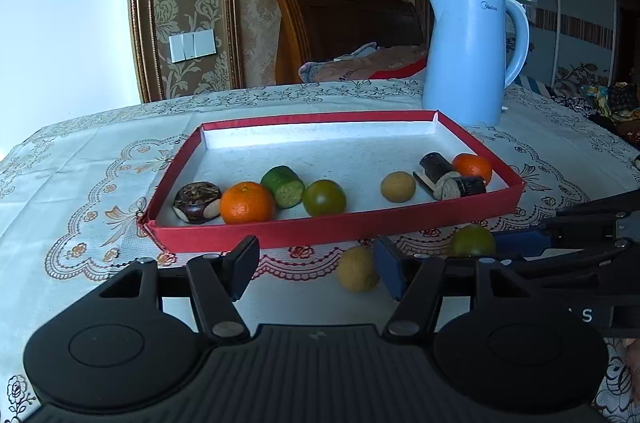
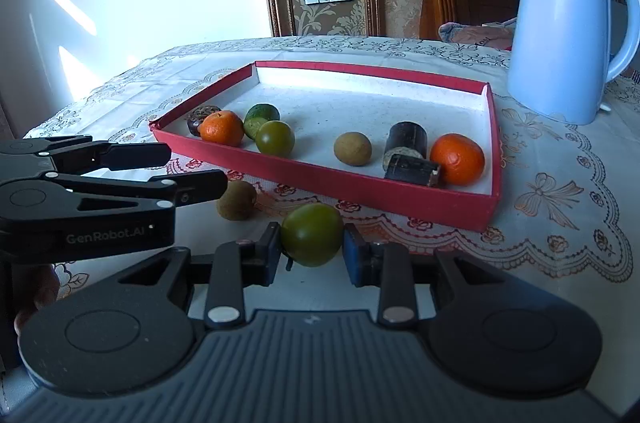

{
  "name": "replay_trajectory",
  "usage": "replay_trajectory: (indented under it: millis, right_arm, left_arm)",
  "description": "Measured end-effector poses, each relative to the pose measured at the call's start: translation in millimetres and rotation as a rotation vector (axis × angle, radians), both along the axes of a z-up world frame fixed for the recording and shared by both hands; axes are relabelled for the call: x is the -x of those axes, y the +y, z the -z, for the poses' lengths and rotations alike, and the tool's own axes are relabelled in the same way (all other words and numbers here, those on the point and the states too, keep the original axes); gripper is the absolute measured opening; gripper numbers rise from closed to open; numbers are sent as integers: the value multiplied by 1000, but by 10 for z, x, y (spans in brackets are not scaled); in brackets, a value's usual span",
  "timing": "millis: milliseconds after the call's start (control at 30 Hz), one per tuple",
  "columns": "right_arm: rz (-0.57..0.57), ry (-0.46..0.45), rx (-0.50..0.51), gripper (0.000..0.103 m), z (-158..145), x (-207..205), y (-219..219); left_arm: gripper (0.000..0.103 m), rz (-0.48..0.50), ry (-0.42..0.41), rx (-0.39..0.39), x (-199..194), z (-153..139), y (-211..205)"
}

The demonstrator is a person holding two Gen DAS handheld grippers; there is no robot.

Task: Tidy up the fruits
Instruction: 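Close the left gripper on the tan fruit while the right gripper grasps the green fruit, then carry the tan fruit and green fruit into the red tray and open both grippers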

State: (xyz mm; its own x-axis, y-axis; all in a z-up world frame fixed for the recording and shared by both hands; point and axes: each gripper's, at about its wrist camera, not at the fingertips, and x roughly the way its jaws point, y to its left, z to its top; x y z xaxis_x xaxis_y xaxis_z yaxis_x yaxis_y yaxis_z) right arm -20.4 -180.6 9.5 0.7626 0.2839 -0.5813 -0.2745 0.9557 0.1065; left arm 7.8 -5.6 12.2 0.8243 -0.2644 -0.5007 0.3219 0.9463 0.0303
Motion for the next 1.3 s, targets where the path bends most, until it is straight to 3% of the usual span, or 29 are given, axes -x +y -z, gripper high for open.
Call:
replay_trajectory:
  millis: [267, 433, 500, 667, 800, 1300]
  right_arm:
    - [27, -8, -17, 31, 18, 79, -156]
    - [26, -5, -44, 31, 49, 76, -201]
    - [24, -3, -52, 31, 59, 67, -212]
    - [24, -1, -64, 31, 67, 59, -224]
    - [22, 4, -64, 31, 73, 52, -218]
    - [55, 22, -29, 31, 99, 3, -166]
  left_arm:
    - [62, 31, 61, 7, -134, 92, -106]
    - [48, 19, 90, 0, -175, 152, -116]
    - [34, 25, 105, 11, -189, 163, -108]
    - [33, 19, 107, -8, -188, 182, -133]
    - [27, 14, 103, -10, -169, 175, -163]
    - [26, -117, 75, -60, -141, 149, -311]
